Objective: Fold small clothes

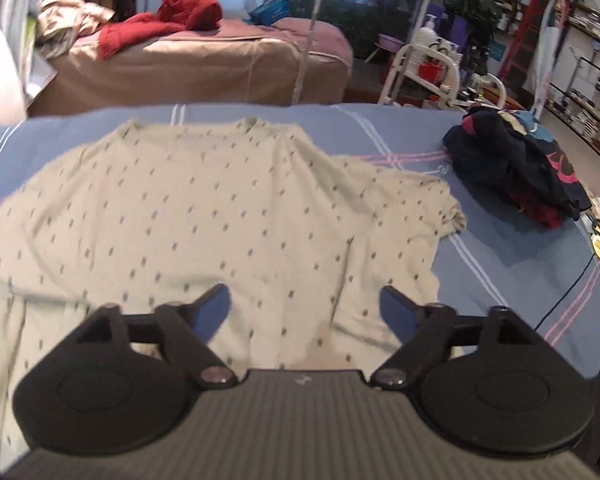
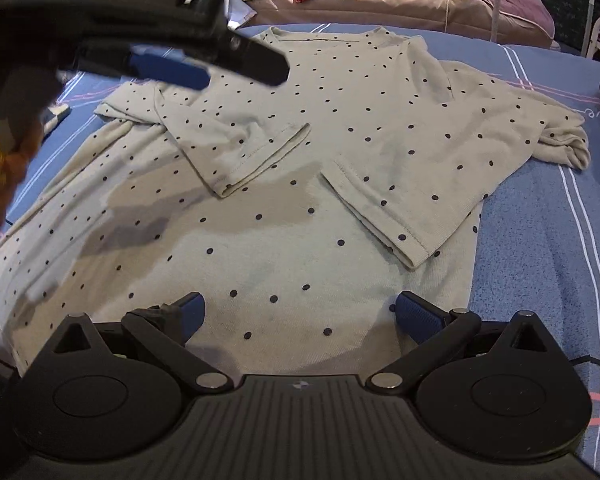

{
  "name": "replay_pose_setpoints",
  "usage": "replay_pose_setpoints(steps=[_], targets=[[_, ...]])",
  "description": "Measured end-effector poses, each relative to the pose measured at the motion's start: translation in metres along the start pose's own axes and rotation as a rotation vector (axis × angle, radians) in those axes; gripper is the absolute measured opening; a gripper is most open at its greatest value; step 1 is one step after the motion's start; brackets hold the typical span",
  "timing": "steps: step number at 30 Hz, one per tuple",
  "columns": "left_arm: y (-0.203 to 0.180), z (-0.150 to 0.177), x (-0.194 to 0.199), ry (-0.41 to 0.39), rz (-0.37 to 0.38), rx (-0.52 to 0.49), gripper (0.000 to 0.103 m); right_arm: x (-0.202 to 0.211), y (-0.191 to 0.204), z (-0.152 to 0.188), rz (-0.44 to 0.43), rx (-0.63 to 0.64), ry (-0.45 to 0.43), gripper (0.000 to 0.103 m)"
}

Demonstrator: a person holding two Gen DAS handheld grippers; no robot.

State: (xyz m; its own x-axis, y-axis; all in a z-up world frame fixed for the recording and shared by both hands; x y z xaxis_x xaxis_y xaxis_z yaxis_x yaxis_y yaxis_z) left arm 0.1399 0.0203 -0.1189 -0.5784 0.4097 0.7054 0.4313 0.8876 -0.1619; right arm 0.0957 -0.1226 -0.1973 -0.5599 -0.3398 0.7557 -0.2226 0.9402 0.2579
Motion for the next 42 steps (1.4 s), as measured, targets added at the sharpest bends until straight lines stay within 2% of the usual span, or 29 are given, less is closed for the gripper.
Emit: replay_pose_setpoints(steps=[1, 4, 6, 7, 10, 13, 14, 15, 16, 17, 19, 22, 24, 25, 26, 27, 29, 32, 35, 37, 39, 42], targets=[[0.013, 0.01, 0.001, -0.002, -0.04, 0.025, 0.1, 0.0, 0.0, 0.0, -0.003, -0.002, -0.004, 0.103], [0.055, 0.032, 0.018, -0.038, -0.197, 0.082, 0.101, 0.005, 0.004, -0.004, 0.026, 0.041, -0.022, 0.103], [0.1, 0.04, 0.039, -0.077, -0.342, 0.133, 0.103, 0.016, 0.011, -0.014, 0.044, 0.094, -0.101, 0.103], [0.118, 0.047, 0.045, -0.081, -0.384, 0.155, 0.103, 0.021, 0.016, -0.023, 0.047, 0.142, -0.152, 0.103], [0.151, 0.07, 0.048, -0.062, -0.394, 0.234, 0.103, 0.023, 0.037, -0.045, 0.048, 0.335, -0.229, 0.103], [0.166, 0.091, 0.039, -0.027, -0.379, 0.303, 0.103, 0.003, 0.056, -0.06, 0.048, 0.54, -0.219, 0.103], [0.167, 0.094, 0.037, -0.034, -0.389, 0.293, 0.103, -0.007, 0.06, -0.062, 0.037, 0.584, -0.193, 0.099], [0.165, 0.096, 0.036, -0.048, -0.405, 0.26, 0.103, -0.017, 0.062, -0.062, 0.032, 0.616, -0.155, 0.087], [0.164, 0.098, 0.033, -0.043, -0.422, 0.221, 0.103, -0.03, 0.065, -0.062, 0.028, 0.644, -0.106, 0.079], [0.159, 0.099, 0.028, -0.031, -0.443, 0.172, 0.103, -0.039, 0.067, -0.06, 0.017, 0.662, -0.073, 0.065], [0.149, 0.1, 0.026, -0.027, -0.476, 0.106, 0.103, -0.048, 0.073, -0.054, -0.001, 0.703, -0.053, 0.06], [0.152, 0.1, 0.027, -0.032, -0.459, 0.146, 0.103, -0.058, 0.08, -0.049, 0.038, 0.797, -0.061, 0.058], [0.154, 0.1, 0.028, -0.031, -0.443, 0.153, 0.103, -0.062, 0.081, -0.048, 0.063, 0.837, -0.059, 0.054], [0.154, 0.099, 0.028, -0.027, -0.439, 0.151, 0.103, -0.063, 0.082, -0.049, 0.068, 0.847, -0.057, 0.041], [0.155, 0.098, 0.027, -0.021, -0.435, 0.151, 0.103, -0.065, 0.082, -0.049, 0.071, 0.858, -0.043, 0.024], [0.155, 0.098, 0.027, -0.014, -0.433, 0.154, 0.103, -0.066, 0.082, -0.049, 0.076, 0.863, -0.036, 0.014], [0.155, 0.096, 0.027, -0.001, -0.431, 0.158, 0.103, -0.063, 0.08, -0.055, 0.071, 0.818, -0.034, 0.006], [0.156, 0.095, 0.028, 0.003, -0.423, 0.18, 0.103, -0.051, 0.066, -0.081, 0.015, 0.635, -0.058, 0.005], [0.158, 0.093, 0.029, -0.009, -0.414, 0.213, 0.103, -0.037, 0.027, -0.121, -0.158, 0.22, -0.043, 0.005], [0.159, 0.091, 0.03, -0.01, -0.409, 0.236, 0.103, -0.032, -0.009, -0.144, -0.223, -0.034, -0.065, 0.005], [0.161, 0.089, 0.032, -0.021, -0.393, 0.272, 0.103, -0.028, -0.044, -0.162, -0.222, -0.187, -0.102, 0.005], [0.164, 0.084, 0.035, -0.064, -0.369, 0.326, 0.103, -0.026, -0.095, -0.174, -0.137, -0.314, -0.13, 0.004]])
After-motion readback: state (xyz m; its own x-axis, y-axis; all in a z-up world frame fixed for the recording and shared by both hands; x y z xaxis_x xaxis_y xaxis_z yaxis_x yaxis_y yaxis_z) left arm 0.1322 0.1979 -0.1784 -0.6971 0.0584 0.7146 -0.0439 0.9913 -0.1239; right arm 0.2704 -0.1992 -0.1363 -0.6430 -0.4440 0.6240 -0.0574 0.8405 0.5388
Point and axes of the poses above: each gripper's, at about its wrist camera, not at the fingertips, and x roughly against the way its jaws point, y to its left, z to its underside, the point moved 8 cm from there along -x, roughly the way its jaws point, and after that the axes turned 4 degrees about -z, right-handed, at the moved point
